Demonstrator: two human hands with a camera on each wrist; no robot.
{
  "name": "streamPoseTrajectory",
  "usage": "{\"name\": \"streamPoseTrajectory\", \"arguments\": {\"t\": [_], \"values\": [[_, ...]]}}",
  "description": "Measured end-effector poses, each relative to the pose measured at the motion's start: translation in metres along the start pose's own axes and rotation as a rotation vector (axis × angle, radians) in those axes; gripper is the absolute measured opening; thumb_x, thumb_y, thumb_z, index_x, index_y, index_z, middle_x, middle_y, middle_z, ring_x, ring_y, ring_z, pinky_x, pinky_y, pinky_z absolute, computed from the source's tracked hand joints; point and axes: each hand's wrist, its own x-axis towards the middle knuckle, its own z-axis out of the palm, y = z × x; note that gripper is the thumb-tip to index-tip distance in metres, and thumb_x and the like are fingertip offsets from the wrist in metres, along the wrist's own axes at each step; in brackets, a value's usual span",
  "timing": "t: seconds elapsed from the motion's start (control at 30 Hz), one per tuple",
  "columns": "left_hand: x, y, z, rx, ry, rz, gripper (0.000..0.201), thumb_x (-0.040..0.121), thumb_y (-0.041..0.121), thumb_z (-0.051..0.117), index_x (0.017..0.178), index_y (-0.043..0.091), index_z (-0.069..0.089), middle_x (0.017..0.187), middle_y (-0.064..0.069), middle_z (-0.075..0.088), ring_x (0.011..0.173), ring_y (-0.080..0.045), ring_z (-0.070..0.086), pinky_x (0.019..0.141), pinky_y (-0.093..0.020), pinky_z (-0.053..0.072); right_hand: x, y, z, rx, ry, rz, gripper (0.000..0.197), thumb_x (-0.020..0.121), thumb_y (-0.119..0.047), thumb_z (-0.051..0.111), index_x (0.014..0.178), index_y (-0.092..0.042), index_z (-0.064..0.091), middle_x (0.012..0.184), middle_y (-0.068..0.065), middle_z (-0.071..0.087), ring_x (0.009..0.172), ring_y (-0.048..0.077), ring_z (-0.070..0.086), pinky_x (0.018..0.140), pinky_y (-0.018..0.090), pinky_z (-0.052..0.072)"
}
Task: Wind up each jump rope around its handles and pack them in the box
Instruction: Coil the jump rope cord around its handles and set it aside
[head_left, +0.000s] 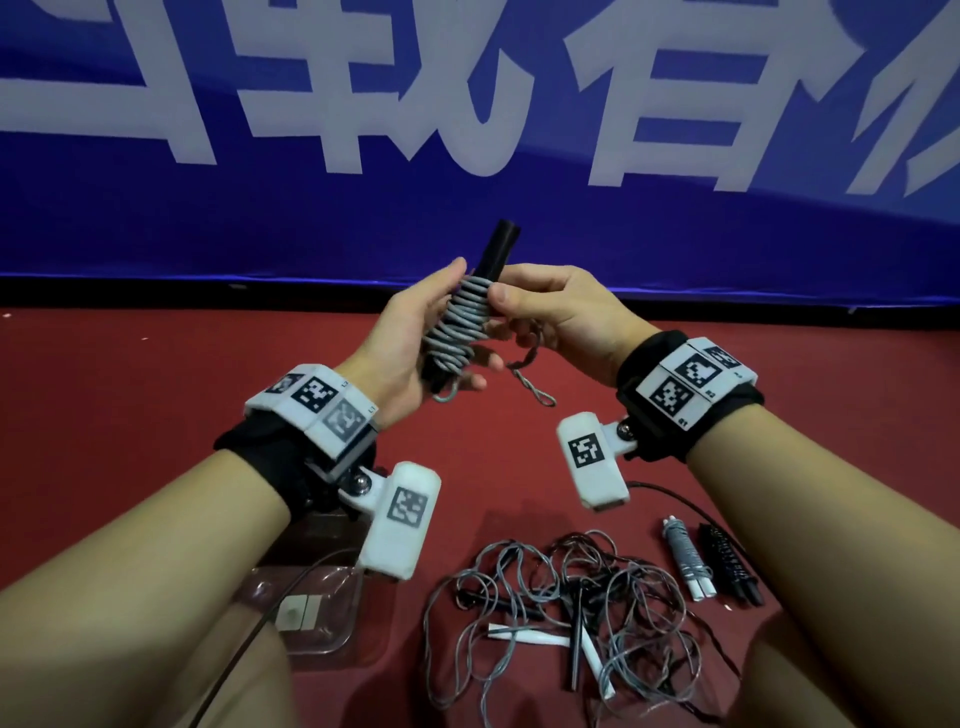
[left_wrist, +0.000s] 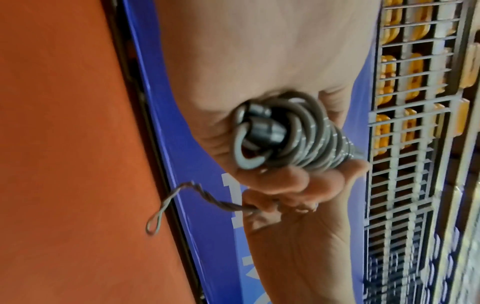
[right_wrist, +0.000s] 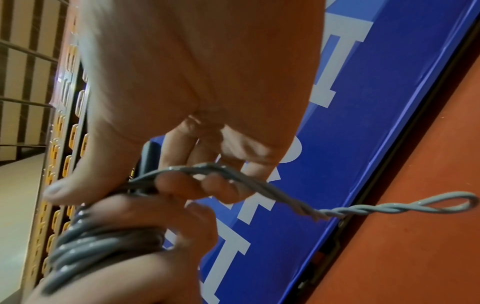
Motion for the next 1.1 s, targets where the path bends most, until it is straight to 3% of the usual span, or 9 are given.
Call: {"name": "streamPoseTrajectory", "arguments": {"t": [0.1,0.17,0.23,0.43,0.57,0.7,0.8,1.0,1.1], "values": [[0.006,-0.011,-0.004,0.325,0.264,0.328,0.025,0.100,0.042,0.061,0.106,0.018,0.058,0.085,0.001,0.072,0.071,-0.015,0.069,0.057,-0.030,0.051,0.001,-0.003,-0.002,-0.078,0.182,-0.031,0.028,0.068,-0.035,0.089,0.087,-0.019,0.076,0.080,0.002,0.070,0.058,0.009,0.049,0.058,0.028,0.036],[0.006,-0.016,-0.007,0.501,0.198,0.493,0.024,0.093,0.036,0.071,0.112,0.028,0.058,0.100,0.005,0.072,0.090,-0.007,0.070,0.077,-0.025,0.054,0.002,-0.004,0.000,-0.096,0.289,-0.052,0.038,0.066,-0.041,0.093,0.072,-0.018,0.063,0.074,0.006,0.064,0.055,0.012,0.049,0.053,0.029,0.037],[0.003,-0.017,-0.006,0.571,0.150,0.534,0.033,0.088,0.029,0.076,0.116,0.030,0.059,0.102,0.006,0.072,0.092,-0.006,0.069,0.083,-0.028,0.055,0.003,-0.007,0.005,-0.085,0.370,-0.065,0.046,0.066,-0.046,0.091,0.064,-0.020,0.052,0.070,0.009,0.057,0.054,0.016,0.046,0.050,0.030,0.035],[-0.004,0.001,-0.002,0.552,0.178,0.548,0.041,0.088,0.033,0.070,0.128,0.031,0.059,0.097,-0.007,0.074,0.084,-0.030,0.071,0.075,-0.041,0.057,0.002,-0.020,0.013,-0.150,0.431,-0.124,0.045,0.078,-0.040,0.086,0.063,-0.018,0.050,0.056,-0.001,0.051,0.053,0.016,0.042,0.049,0.028,0.036],[-0.005,0.016,0.003,0.353,0.204,0.483,0.029,0.086,0.027,0.064,0.115,0.029,0.064,0.093,-0.006,0.073,0.075,-0.023,0.069,0.062,-0.039,0.057,-0.003,-0.025,0.010,-0.167,0.342,-0.220,0.025,0.088,-0.027,0.079,0.081,-0.005,0.068,0.060,-0.004,0.058,0.056,0.014,0.046,0.056,0.028,0.040],[-0.006,0.035,0.009,0.293,0.223,0.515,0.031,0.084,0.024,0.061,0.114,0.026,0.063,0.091,-0.007,0.070,0.073,-0.024,0.067,0.049,-0.031,0.049,-0.002,-0.039,0.010,-0.188,0.315,-0.305,0.005,0.094,-0.015,0.072,0.094,-0.011,0.073,0.066,-0.014,0.066,0.061,0.001,0.056,0.062,0.021,0.046],[-0.003,0.058,0.021,0.191,0.249,0.562,0.032,0.090,0.022,0.059,0.122,0.019,0.062,0.094,-0.013,0.068,0.069,-0.025,0.064,0.042,-0.027,0.039,0.003,-0.063,0.015,-0.128,0.342,-0.370,0.015,0.097,-0.009,0.066,0.110,-0.012,0.073,0.082,-0.015,0.074,0.072,-0.006,0.063,0.071,0.015,0.048],[0.005,0.100,0.046,0.205,0.241,0.549,0.032,0.099,0.045,0.060,0.112,0.017,0.066,0.082,-0.010,0.069,0.058,-0.019,0.059,0.040,-0.020,0.027,0.011,-0.101,0.014,-0.070,0.457,-0.433,0.014,0.097,-0.017,0.068,0.107,-0.014,0.077,0.088,-0.008,0.075,0.074,0.001,0.058,0.069,0.018,0.046],[0.004,0.110,0.051,0.209,0.225,0.510,0.027,0.099,0.042,0.062,0.107,0.017,0.068,0.078,-0.009,0.069,0.056,-0.020,0.057,0.039,-0.020,0.027,0.008,-0.107,0.008,-0.065,0.468,-0.490,0.013,0.097,-0.012,0.066,0.106,-0.010,0.075,0.082,-0.014,0.074,0.069,-0.005,0.060,0.069,0.010,0.045]]}}
